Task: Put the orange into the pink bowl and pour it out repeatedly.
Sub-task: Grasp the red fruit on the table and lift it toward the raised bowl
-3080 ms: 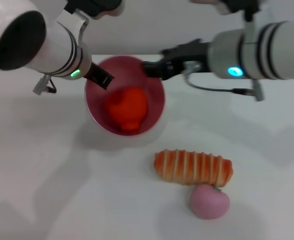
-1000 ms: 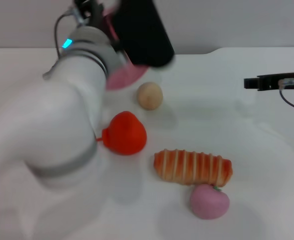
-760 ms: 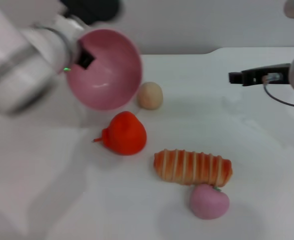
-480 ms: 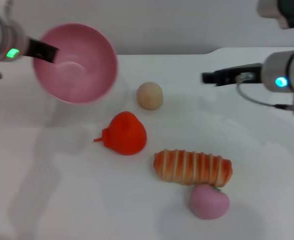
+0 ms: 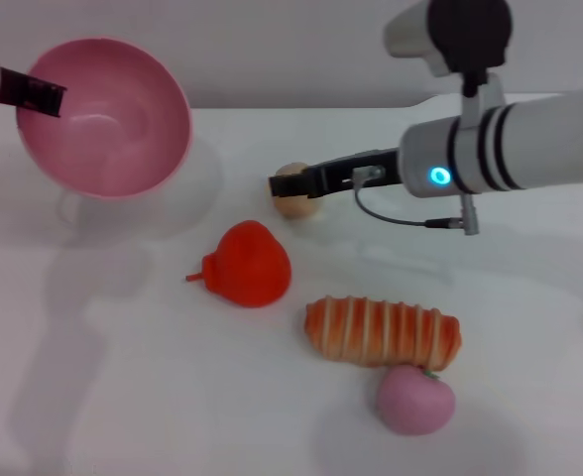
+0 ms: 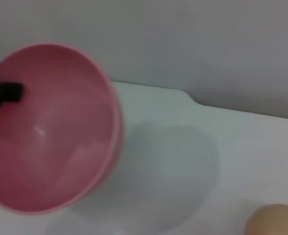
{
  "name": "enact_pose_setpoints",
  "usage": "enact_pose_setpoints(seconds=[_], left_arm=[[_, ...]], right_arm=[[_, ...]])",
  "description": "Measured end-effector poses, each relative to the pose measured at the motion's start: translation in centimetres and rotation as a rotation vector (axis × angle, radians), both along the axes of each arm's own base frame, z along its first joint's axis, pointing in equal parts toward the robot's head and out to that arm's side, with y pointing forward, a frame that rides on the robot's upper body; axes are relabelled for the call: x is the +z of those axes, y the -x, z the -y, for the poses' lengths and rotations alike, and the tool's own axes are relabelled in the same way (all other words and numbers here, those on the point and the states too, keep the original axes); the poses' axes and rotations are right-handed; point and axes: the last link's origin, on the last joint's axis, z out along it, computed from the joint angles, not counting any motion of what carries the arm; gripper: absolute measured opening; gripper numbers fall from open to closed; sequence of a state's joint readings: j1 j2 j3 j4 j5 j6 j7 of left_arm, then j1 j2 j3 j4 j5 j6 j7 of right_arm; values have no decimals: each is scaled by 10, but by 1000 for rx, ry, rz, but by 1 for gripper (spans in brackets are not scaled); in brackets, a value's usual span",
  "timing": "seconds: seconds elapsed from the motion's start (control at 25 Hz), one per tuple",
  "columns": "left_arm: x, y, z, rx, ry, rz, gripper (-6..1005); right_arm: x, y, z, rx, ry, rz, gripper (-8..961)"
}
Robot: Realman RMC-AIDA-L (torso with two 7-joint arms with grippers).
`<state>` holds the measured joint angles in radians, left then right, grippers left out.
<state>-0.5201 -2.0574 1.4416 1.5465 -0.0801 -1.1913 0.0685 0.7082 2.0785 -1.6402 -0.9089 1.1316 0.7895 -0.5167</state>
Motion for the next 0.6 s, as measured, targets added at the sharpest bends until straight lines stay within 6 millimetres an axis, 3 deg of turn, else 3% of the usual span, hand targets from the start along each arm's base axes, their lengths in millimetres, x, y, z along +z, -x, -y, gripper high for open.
enact_pose_setpoints(seconds=[0.28,0.6], left_arm=[[-7,-7,-7,-10,23,-13,38],[-8,-11,-9,-23,25,-16,38]], right_arm=[[-12,13,-2,37,15,16,591],[-24,23,5,-7,82,-84,590]])
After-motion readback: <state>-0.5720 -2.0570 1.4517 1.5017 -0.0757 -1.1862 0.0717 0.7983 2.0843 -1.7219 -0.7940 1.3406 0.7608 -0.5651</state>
